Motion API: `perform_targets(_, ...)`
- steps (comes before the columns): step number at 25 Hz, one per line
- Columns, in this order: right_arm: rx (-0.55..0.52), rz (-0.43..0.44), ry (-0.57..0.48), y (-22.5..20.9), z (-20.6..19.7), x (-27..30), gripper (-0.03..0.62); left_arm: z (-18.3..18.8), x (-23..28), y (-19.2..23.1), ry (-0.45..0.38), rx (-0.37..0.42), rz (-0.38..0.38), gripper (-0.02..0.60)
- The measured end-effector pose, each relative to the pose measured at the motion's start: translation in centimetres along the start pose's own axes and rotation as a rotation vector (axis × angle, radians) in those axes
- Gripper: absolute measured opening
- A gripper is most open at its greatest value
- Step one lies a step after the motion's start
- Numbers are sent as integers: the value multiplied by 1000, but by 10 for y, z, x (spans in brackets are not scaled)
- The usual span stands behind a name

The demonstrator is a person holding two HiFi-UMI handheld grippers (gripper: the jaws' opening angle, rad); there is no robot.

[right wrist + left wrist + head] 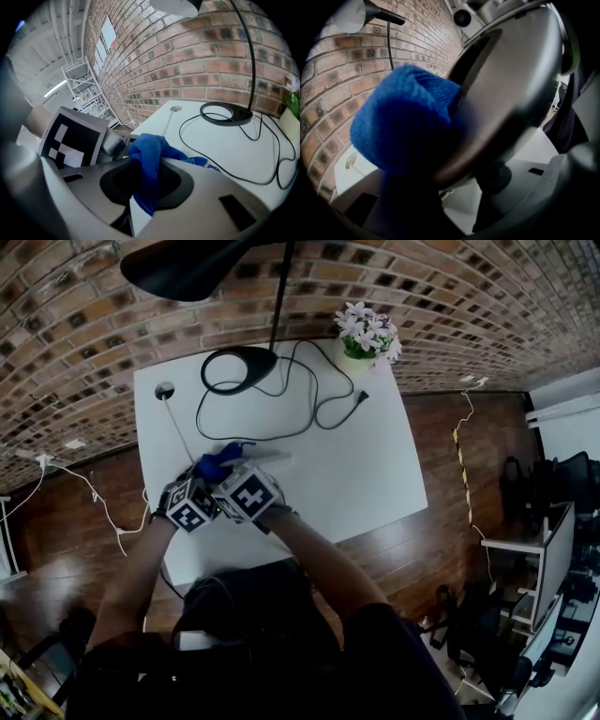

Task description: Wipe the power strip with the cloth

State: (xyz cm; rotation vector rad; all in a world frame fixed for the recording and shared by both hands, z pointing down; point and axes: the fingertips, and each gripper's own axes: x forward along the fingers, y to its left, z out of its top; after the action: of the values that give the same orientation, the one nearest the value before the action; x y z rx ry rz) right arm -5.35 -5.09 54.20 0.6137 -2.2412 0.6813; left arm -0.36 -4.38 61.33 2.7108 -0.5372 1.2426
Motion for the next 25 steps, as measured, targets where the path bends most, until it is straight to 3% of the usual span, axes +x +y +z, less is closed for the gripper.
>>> perform_targets(20, 14, 18, -1, -15, -6, -12, 64, 10, -6, 0, 16, -4, 11, 190)
perform_targets(25, 25, 12, -5, -22, -9, -18, 64, 7, -7, 0, 49, -23, -16, 190)
